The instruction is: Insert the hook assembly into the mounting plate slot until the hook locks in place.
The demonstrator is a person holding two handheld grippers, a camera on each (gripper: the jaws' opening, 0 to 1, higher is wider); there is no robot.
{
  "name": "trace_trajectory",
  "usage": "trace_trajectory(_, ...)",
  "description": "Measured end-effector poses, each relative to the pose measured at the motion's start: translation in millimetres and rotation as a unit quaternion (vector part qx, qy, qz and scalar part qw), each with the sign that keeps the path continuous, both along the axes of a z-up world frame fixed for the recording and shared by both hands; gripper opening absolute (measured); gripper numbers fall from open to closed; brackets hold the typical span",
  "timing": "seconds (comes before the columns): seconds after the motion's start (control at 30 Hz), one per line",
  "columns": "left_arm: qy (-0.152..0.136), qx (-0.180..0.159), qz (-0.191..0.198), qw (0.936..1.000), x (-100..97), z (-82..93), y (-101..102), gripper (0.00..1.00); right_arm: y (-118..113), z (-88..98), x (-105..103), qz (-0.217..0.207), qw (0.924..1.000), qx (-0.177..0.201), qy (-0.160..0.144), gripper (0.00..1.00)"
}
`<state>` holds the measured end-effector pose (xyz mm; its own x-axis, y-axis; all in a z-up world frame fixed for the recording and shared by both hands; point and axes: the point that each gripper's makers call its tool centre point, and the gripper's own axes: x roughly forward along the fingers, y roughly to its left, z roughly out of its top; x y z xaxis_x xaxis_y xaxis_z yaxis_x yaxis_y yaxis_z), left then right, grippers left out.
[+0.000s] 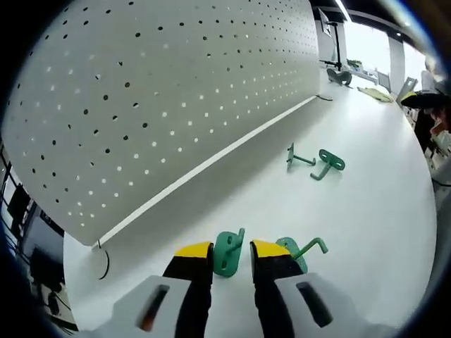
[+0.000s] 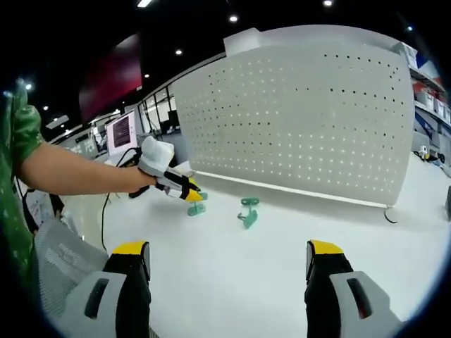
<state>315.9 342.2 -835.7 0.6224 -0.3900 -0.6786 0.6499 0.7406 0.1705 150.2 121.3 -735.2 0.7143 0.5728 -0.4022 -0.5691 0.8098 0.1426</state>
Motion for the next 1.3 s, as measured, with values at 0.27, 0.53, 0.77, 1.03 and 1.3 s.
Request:
trace_trajectory(0.27, -0.004, 0.008, -0.009, 0.9999, 0.7, 1.1, -0.8, 0.16, -0.6, 0.1, 0.2, -0.002, 1.0000, 0.002, 0.000, 0.93)
trace_trajectory(0.53, -0.003, 0.017, -0.012, 0.9998, 1.7, 0.2, -0.3, 0.12, -2.4, 0.6, 1.3, -0.006, 1.0000, 0.005, -0.001, 0.93)
trace_trajectory(0.77, -0.001, 0.025, -0.014, 0.9996, 2.1, -2.3, -0.6, 0.11, -4.5, 1.3, 2.1, -0.009, 0.9999, 0.008, -0.002, 0.93)
trace_trajectory(1.03, 0.001, 0.029, -0.016, 0.9994, 2.5, -3.5, -1.1, 0.09, -5.4, 2.3, 2.8, -0.011, 0.9999, 0.011, -0.003, 0.93)
trace_trajectory(1.3, 0.004, 0.035, -0.014, 0.9993, 3.0, -4.7, 1.6, 0.08, -6.4, 2.9, 4.1, -0.013, 0.9998, 0.013, -0.004, 0.93)
